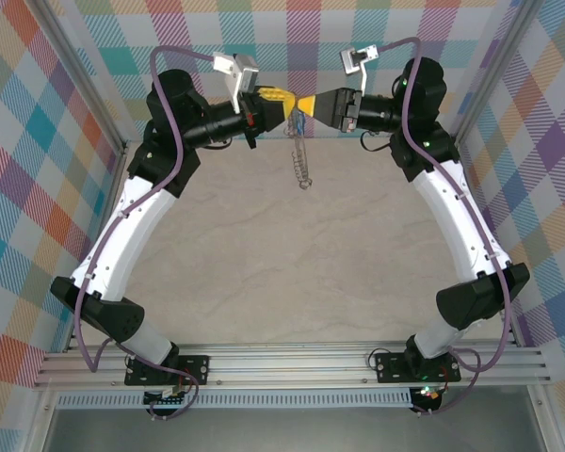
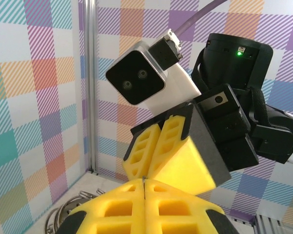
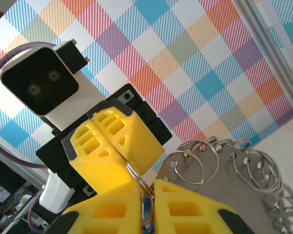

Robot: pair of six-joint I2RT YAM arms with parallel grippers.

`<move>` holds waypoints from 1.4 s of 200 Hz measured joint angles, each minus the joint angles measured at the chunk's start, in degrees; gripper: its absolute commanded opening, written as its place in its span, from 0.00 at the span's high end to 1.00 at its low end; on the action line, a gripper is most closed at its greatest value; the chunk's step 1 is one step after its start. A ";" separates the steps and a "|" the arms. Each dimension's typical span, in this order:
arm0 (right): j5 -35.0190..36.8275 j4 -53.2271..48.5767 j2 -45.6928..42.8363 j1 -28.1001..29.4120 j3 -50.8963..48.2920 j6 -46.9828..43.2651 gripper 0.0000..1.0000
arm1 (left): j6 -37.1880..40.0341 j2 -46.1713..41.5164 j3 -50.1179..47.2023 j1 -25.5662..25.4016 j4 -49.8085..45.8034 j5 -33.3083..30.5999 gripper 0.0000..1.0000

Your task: Put the keys on the keyring

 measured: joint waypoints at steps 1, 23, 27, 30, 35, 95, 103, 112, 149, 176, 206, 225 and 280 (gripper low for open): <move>-0.04 0.04 0.00 0.00 0.00 -0.02 0.94 | -0.04 0.02 0.00 0.00 0.02 0.00 1.00; -0.31 0.59 0.37 -0.09 0.04 0.22 0.92 | -0.48 0.22 0.00 0.09 0.39 -0.42 1.00; -0.31 0.66 0.44 -0.09 0.07 0.26 0.87 | -0.55 0.24 0.00 0.09 0.48 -0.44 1.00; -0.37 0.68 0.50 -0.09 0.15 0.31 0.83 | -0.68 0.28 0.00 0.09 0.52 -0.46 1.00; -0.37 0.68 0.66 -0.09 0.31 0.68 0.76 | -0.74 0.31 0.00 0.09 0.63 -0.46 1.00; -1.14 1.46 2.38 -0.09 2.03 1.79 0.86 | -1.36 1.25 0.00 0.09 1.70 -0.50 1.00; -1.25 1.55 2.54 -0.11 2.21 1.90 0.88 | -1.44 1.25 0.00 0.09 1.79 -0.81 1.00; -1.29 1.53 2.56 -0.11 2.25 1.86 0.90 | -1.57 1.27 0.00 0.09 1.88 -1.01 1.00; -1.60 0.52 2.56 -0.37 2.27 -0.17 1.00 | -2.23 1.31 0.02 0.11 1.81 -1.92 1.00; -0.79 -2.25 2.12 -0.66 1.86 -3.19 1.00 | -2.38 1.33 0.02 0.02 0.17 -3.52 0.86; 0.26 -8.92 0.59 -1.36 -0.52 -7.78 1.00 | -2.29 1.40 0.22 -0.02 -1.84 -7.50 0.50; 1.81 -15.19 0.55 -1.92 -1.09 -12.37 1.00 | -1.86 1.40 0.48 -0.02 -3.52 -10.27 0.31; 7.43 -30.16 0.55 -2.27 -1.22 -25.73 1.00 | -1.55 1.40 0.31 -0.02 -11.06 -16.70 0.00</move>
